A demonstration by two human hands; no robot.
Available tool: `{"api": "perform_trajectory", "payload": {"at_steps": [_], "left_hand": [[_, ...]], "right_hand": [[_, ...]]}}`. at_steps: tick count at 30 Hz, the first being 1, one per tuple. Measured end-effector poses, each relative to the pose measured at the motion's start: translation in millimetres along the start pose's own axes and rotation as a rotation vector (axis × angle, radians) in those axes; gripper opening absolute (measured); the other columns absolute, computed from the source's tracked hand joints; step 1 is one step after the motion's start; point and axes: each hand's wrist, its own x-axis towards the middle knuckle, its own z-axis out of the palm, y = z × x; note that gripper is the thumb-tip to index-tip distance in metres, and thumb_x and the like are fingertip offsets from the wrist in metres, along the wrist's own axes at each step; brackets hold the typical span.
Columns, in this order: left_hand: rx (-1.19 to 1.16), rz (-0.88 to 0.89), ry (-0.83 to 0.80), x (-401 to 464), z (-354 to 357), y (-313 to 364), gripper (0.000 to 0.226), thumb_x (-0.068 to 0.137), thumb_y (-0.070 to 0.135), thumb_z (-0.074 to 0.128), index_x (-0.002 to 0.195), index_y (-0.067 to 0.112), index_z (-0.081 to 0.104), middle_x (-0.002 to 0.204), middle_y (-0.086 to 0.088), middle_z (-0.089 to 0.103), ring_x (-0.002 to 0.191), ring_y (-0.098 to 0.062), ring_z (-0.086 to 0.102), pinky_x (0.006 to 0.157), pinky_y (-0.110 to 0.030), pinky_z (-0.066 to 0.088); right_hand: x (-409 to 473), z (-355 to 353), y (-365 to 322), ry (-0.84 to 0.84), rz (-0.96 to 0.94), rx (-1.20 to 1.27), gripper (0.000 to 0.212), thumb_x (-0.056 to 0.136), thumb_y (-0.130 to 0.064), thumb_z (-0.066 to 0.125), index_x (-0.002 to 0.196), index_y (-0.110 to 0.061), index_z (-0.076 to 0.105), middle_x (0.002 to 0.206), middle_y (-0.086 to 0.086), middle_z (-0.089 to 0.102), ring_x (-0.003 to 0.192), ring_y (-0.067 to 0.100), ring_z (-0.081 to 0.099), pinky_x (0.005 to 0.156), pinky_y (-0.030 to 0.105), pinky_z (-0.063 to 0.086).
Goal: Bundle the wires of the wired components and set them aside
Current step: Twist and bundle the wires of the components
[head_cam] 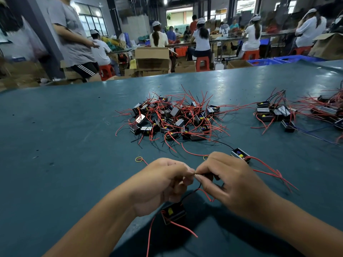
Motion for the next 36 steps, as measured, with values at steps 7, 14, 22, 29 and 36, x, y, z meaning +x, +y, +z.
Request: {"api": "perform_trajectory", "payload": {"at_steps": [7, 14, 22, 29, 36], "left_hand": [[0.525, 0.491, 0.252, 7.3, -4.5, -5.2, 0.006, 0.093, 0.021, 0.064, 0.088, 0.024, 0.063, 0.072, 0.013, 0.060, 0.062, -0.007, 0.052, 0.055, -0.023, 0.042], [1.017, 0.903, 0.315, 10.4, -17.7, -9.2, 0.015, 0.090, 0.025, 0.072, 0.103, 0.019, 0.070, 0.099, 0.011, 0.059, 0.080, -0.010, 0.056, 0.067, -0.026, 0.049], [0.991, 0.996, 0.300, 15.1, -19.1, -10.9, 0.017, 0.094, 0.028, 0.066, 0.097, 0.014, 0.076, 0.095, 0.004, 0.064, 0.087, -0.014, 0.063, 0.070, -0.039, 0.052], [1.037, 0.990, 0.291, 13.1, -15.5, -8.9, 0.019, 0.099, 0.027, 0.059, 0.090, 0.013, 0.069, 0.089, 0.006, 0.057, 0.078, -0.009, 0.053, 0.066, -0.028, 0.047], [0.706, 0.676, 0.176, 8.3, -4.8, -10.8, 0.020, 0.099, 0.033, 0.056, 0.081, 0.025, 0.059, 0.072, 0.013, 0.047, 0.063, -0.007, 0.041, 0.059, -0.022, 0.034]], "right_hand": [[-2.2, 0.8, 5.2, 0.031, 0.163, 0.134, 0.007, 0.087, -0.016, 0.066, 0.081, -0.014, 0.066, 0.073, -0.010, 0.056, 0.068, 0.001, 0.050, 0.066, 0.011, 0.036], [-1.7, -0.8, 3.2, 0.062, 0.250, 0.262, 0.006, 0.087, -0.019, 0.066, 0.082, -0.018, 0.068, 0.074, -0.012, 0.061, 0.071, 0.007, 0.058, 0.064, 0.010, 0.040], [-2.7, -0.9, 3.3, 0.055, 0.233, 0.279, 0.006, 0.088, -0.020, 0.067, 0.082, -0.021, 0.067, 0.074, -0.012, 0.061, 0.069, 0.007, 0.058, 0.063, 0.008, 0.038], [-2.5, -1.3, 2.3, 0.051, 0.188, 0.252, 0.006, 0.088, -0.018, 0.067, 0.082, -0.019, 0.067, 0.072, -0.014, 0.058, 0.067, 0.004, 0.054, 0.062, 0.008, 0.036], [-2.5, -3.5, 2.3, 0.046, 0.105, 0.147, 0.005, 0.087, -0.016, 0.066, 0.083, -0.016, 0.067, 0.074, -0.011, 0.055, 0.069, 0.004, 0.051, 0.063, 0.017, 0.040]]}}
